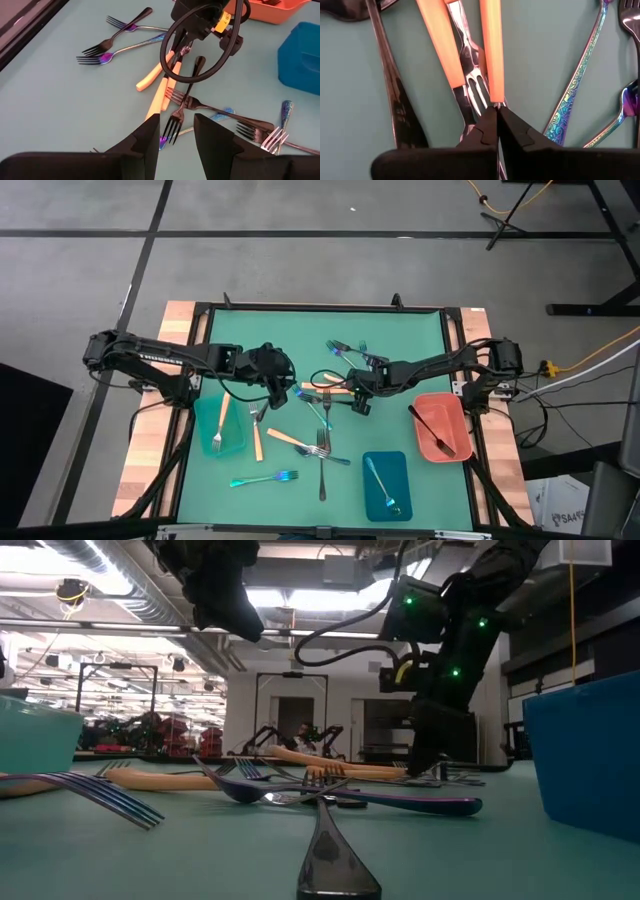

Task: Sort silverware by color (type)
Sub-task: Put the yellow fork into the green bin

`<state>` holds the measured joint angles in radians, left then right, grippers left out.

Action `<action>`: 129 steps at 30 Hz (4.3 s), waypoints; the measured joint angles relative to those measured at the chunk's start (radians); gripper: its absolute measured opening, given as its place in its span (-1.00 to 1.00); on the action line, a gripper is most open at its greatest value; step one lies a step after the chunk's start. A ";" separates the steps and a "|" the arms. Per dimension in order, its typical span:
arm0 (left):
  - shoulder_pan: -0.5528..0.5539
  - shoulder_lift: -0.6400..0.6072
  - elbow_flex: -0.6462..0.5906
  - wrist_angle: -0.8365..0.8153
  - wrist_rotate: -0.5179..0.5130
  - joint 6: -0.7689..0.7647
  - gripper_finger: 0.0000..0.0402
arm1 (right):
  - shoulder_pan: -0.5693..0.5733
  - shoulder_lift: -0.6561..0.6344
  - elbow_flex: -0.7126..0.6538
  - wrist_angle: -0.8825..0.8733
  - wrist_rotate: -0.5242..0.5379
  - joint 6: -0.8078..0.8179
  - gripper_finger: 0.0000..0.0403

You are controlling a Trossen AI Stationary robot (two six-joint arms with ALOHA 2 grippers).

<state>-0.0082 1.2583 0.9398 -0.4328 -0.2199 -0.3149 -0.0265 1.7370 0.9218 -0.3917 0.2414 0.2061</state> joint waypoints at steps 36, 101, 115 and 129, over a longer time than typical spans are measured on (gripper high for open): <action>0.000 0.000 0.000 0.000 0.000 0.003 -0.43 | -0.026 0.003 -0.003 -0.003 -0.012 0.021 -0.96; -0.004 0.000 0.000 0.290 -0.005 0.102 -0.43 | -0.026 -0.218 -0.002 0.836 -0.334 -0.111 -1.00; -0.011 0.000 0.000 0.371 0.050 0.162 -0.43 | -0.026 -0.220 -0.002 0.856 -0.422 -0.194 -1.00; -0.028 0.000 0.000 0.445 0.057 0.169 -0.43 | -0.026 -0.219 -0.002 0.799 -0.409 -0.216 -1.00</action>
<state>-0.0360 1.2587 0.9401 0.0125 -0.1631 -0.1463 -0.0528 1.5185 0.9203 0.4068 -0.1677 -0.0097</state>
